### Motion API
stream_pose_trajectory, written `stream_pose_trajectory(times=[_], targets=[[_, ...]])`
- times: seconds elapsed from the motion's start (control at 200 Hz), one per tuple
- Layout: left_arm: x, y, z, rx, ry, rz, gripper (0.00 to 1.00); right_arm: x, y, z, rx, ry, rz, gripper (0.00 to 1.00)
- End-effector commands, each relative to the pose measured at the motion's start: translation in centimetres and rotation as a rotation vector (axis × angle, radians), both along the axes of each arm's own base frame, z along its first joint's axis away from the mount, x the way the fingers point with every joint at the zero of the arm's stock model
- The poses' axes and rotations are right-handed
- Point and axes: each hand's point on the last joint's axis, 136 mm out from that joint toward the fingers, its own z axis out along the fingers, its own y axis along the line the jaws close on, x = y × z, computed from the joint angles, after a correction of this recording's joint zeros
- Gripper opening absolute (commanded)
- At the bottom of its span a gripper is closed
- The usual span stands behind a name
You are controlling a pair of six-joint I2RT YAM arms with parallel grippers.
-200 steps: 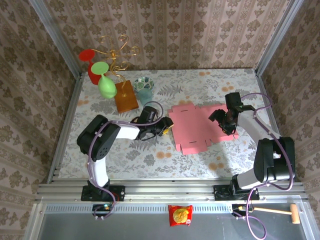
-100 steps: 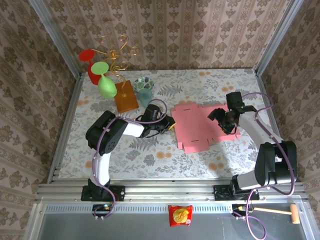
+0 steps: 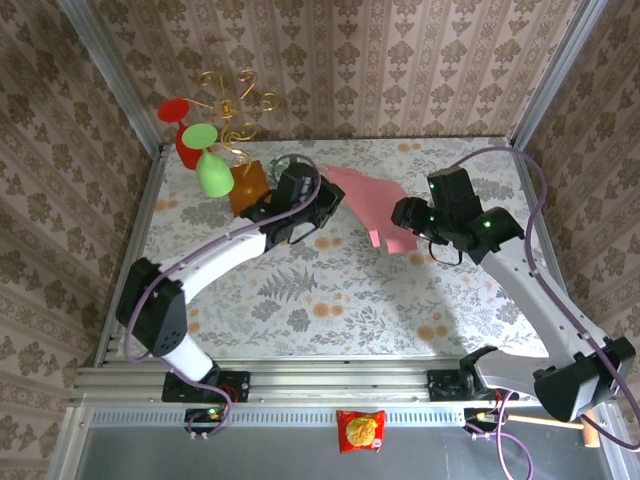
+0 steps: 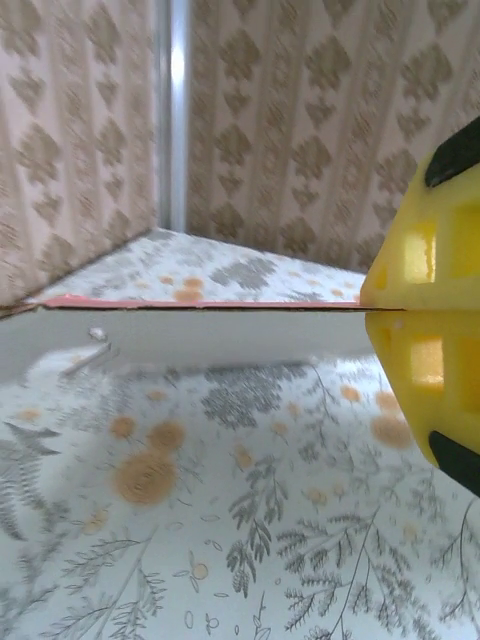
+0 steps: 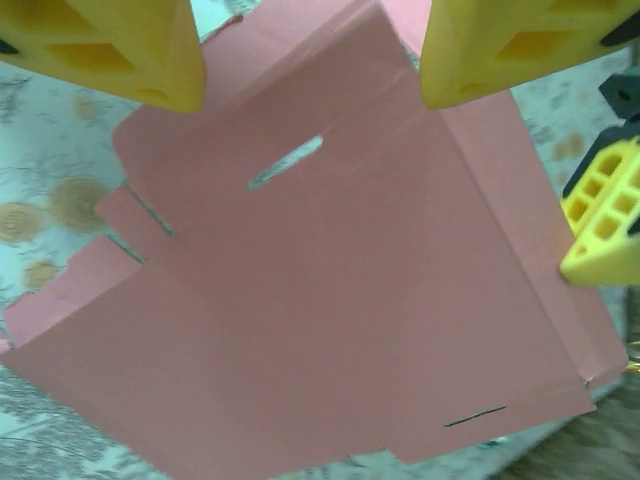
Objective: Fold the paper box
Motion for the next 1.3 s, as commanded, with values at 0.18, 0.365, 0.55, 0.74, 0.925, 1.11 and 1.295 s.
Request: stream_pose_trajectory(times=[0.18, 0.365, 0.55, 0.74, 0.925, 1.11, 1.295], targets=[[-0.6, 4.5, -0.9, 0.092, 0.120, 0.339, 0.00, -3.5, 1.3, 4.5, 0.626, 0.005, -0.452, 0.55], [0.4, 3.3, 0.9, 0.061, 0.063, 0.328, 0.00, -2.0, 1.7, 9.1, 0.273, -0.146, -0.271, 0.52], [1.0, 2.5, 3.0, 0.012, -0.040, 0.316, 0.00, -1.8, 2.8, 8.2, 0.427, -0.037, -0.325, 0.41], [1.9, 0.2, 4.8, -0.098, -0.178, 0.252, 0.00, -2.3, 6.4, 8.5, 0.791, 0.033, -0.490, 0.43], [1.3, -1.5, 5.9, -0.151, -0.300, 0.187, 0.00, -0.7, 8.6, 9.0, 1.058, -0.009, -0.642, 0.51], [0.6, -2.6, 6.7, -0.154, -0.392, 0.162, 0.00, 0.6, 7.6, 8.3, 1.101, -0.094, -0.743, 0.54], [-0.1, -3.1, 6.7, -0.163, -0.412, 0.154, 0.00, 1.0, 5.9, 6.1, 1.100, -0.114, -0.831, 0.54]])
